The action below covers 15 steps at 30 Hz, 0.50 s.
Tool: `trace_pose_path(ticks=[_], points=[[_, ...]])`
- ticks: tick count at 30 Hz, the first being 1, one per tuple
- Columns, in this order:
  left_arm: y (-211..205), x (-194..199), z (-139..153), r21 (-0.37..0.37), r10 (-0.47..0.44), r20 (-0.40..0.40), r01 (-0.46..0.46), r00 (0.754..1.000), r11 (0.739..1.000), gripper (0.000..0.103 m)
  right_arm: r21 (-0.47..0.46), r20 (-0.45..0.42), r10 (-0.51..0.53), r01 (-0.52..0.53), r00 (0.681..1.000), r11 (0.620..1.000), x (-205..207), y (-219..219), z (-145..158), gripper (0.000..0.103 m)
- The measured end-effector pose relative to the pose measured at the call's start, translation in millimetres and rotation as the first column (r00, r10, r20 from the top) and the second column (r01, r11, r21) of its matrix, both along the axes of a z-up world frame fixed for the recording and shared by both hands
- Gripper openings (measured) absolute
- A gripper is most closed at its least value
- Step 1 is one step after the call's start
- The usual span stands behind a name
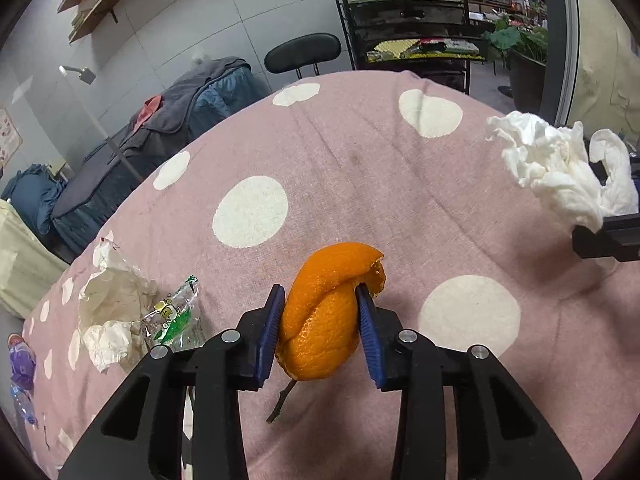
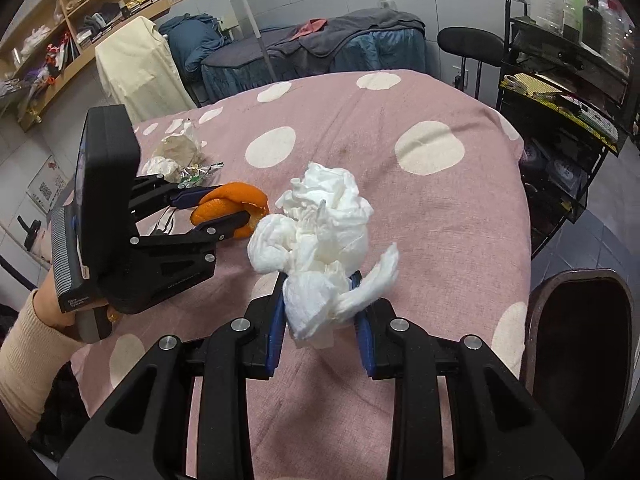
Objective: Collect trash
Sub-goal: 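Carry the tissue over the bin and open the right tool while the left tool carries the peel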
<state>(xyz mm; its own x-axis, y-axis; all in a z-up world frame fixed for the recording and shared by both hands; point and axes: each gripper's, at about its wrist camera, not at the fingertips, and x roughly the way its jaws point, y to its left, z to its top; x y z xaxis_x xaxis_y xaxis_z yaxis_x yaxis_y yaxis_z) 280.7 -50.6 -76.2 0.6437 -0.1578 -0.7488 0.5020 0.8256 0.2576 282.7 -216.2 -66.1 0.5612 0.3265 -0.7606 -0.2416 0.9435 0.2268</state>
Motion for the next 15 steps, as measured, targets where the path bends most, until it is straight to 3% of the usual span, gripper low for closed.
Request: trace_pose_path(ticks=[7,15], points=[[-3,-35,25,-0.114,0.042,0.066,-0.034,0.997,0.993,0.035,0.037,0.043,-0.042,0.04,0.998,0.998,-23,-26,4,0.031],[-4,-70,48,-0.251,0.111,0.11,-0.081,0.988,0.965,0.035,0.082,0.063,-0.109,0.104,0.992,0.991,-54,-62,2,0.031]])
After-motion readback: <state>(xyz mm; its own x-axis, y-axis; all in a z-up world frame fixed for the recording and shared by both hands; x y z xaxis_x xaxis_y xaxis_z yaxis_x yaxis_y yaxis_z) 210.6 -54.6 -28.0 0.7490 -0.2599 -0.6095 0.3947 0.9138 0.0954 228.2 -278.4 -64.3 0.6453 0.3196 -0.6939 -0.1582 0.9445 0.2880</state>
